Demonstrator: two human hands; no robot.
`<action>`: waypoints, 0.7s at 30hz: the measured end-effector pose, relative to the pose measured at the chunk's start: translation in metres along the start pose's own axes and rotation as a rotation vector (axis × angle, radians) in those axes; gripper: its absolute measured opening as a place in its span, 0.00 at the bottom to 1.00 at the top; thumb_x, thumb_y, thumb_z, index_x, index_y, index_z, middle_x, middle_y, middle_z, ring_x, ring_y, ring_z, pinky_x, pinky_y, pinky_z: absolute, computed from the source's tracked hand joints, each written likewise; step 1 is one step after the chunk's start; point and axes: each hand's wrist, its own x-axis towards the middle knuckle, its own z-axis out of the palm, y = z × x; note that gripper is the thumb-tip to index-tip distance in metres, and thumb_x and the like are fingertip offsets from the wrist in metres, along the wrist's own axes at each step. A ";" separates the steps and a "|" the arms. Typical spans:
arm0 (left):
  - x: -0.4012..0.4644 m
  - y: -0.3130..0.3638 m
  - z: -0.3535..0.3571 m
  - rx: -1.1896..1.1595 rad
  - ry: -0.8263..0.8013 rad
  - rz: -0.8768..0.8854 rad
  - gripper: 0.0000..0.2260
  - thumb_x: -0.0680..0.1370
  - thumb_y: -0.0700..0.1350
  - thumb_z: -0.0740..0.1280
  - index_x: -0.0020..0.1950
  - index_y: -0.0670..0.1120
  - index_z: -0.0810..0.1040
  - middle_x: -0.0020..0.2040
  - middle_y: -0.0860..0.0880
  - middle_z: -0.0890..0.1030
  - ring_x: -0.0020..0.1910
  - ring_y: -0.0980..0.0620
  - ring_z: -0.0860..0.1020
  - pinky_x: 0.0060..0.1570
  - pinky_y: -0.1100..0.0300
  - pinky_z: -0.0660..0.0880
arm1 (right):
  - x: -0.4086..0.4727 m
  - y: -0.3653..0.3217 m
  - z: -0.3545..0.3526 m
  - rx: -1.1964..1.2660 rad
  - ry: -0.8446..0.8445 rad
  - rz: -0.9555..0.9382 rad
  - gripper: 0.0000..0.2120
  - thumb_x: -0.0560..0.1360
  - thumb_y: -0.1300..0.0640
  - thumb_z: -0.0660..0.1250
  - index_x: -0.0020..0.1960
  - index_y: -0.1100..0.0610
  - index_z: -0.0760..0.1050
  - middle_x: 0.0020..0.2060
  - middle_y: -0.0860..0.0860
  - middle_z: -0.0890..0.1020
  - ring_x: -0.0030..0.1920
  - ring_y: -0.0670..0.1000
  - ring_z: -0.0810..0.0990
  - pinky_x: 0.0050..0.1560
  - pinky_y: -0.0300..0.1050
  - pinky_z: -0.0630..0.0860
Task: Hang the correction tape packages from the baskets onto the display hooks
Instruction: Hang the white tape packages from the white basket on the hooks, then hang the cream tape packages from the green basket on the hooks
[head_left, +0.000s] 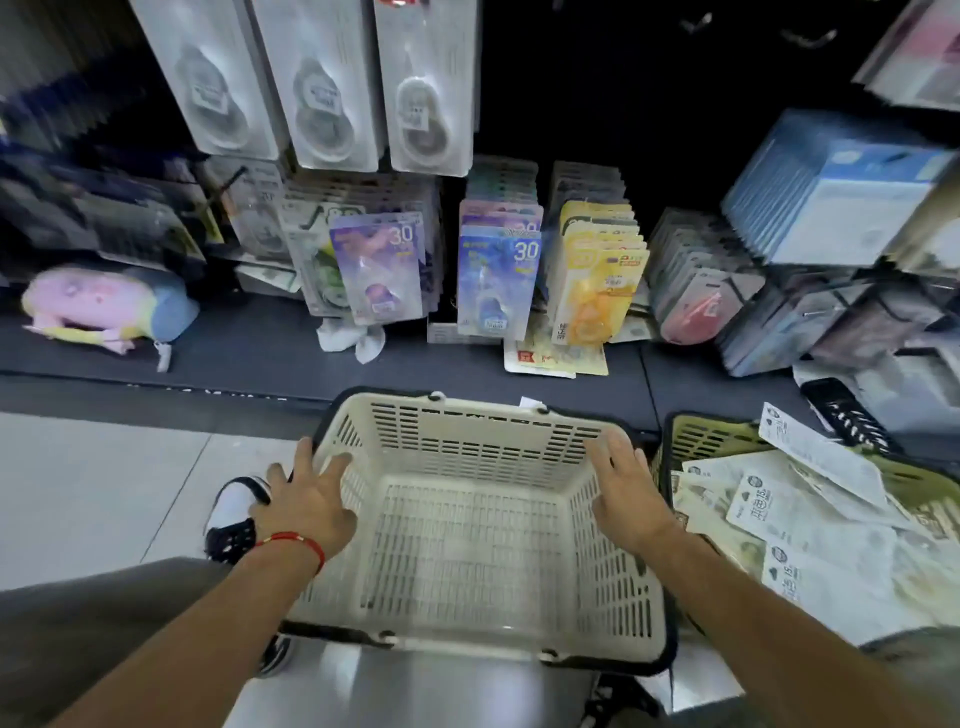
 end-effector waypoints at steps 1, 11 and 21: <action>-0.007 -0.011 0.014 -0.057 -0.004 -0.029 0.36 0.79 0.45 0.69 0.83 0.60 0.57 0.86 0.48 0.42 0.79 0.34 0.59 0.72 0.36 0.70 | -0.007 -0.002 0.008 0.068 0.103 0.018 0.37 0.79 0.63 0.64 0.84 0.59 0.51 0.84 0.57 0.47 0.85 0.57 0.44 0.84 0.57 0.45; -0.016 -0.071 0.040 -0.246 0.284 -0.001 0.38 0.74 0.27 0.64 0.82 0.50 0.64 0.80 0.38 0.64 0.71 0.30 0.72 0.68 0.33 0.73 | -0.026 -0.018 0.023 0.631 0.336 0.302 0.39 0.78 0.72 0.64 0.85 0.57 0.53 0.79 0.60 0.65 0.77 0.60 0.67 0.75 0.54 0.68; -0.119 0.045 0.089 -0.043 -0.190 0.373 0.40 0.79 0.63 0.62 0.86 0.51 0.49 0.82 0.45 0.64 0.76 0.40 0.69 0.72 0.42 0.69 | -0.031 -0.117 0.010 1.375 -0.355 -0.045 0.23 0.85 0.55 0.66 0.76 0.41 0.67 0.70 0.38 0.75 0.68 0.47 0.76 0.65 0.50 0.77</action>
